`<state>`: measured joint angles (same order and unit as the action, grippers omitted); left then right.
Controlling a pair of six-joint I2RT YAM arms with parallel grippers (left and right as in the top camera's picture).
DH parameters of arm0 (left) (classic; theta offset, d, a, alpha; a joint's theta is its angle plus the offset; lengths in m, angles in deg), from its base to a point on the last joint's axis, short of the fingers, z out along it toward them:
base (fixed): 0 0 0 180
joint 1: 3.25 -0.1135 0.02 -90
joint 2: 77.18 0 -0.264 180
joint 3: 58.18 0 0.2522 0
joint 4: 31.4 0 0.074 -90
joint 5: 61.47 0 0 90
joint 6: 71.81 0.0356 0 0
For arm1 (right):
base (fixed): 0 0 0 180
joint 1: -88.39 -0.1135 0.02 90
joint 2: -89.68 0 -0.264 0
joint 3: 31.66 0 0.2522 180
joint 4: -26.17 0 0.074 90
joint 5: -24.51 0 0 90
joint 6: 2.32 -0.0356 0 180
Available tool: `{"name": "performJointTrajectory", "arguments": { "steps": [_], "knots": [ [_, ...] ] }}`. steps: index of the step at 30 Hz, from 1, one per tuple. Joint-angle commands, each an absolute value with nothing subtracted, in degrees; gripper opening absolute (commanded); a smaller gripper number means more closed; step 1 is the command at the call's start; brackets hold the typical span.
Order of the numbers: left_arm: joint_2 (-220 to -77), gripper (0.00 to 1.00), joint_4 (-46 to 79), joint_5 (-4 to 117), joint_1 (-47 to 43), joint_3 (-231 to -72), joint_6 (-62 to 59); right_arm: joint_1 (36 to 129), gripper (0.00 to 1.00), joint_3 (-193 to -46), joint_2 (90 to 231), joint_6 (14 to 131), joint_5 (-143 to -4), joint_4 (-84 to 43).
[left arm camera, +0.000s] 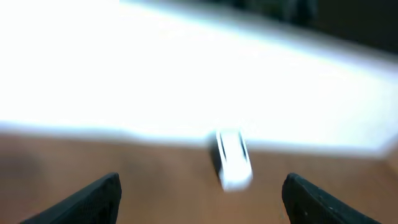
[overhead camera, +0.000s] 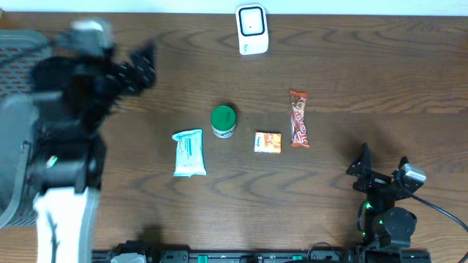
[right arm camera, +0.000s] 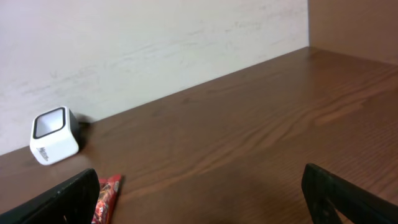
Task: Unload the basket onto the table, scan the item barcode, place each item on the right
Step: 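Place the wipes pack on the table left of the jar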
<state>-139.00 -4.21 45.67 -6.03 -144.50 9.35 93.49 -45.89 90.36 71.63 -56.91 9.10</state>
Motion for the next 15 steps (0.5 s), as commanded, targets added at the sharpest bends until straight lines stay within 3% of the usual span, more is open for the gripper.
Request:
{"name": "performJointTrajectory", "arguments": {
  "steps": [1, 6, 15],
  "knots": [
    [-135.70, 0.83, -5.82, 29.46, -5.95, -150.01, 14.33, 92.95, 0.99, -45.74, 90.06, 71.91, -57.00, 8.99],
    [-131.00, 0.83, -0.75, 26.53, -5.95, -156.02, 24.50, 92.95, 0.99, -45.74, 90.06, 71.91, -56.98, 8.99],
    [-118.22, 0.84, 15.64, 26.57, -5.95, -158.00, 27.32, 92.95, 0.99, -45.74, 90.06, 71.91, -57.00, 8.99]
  ]
}}
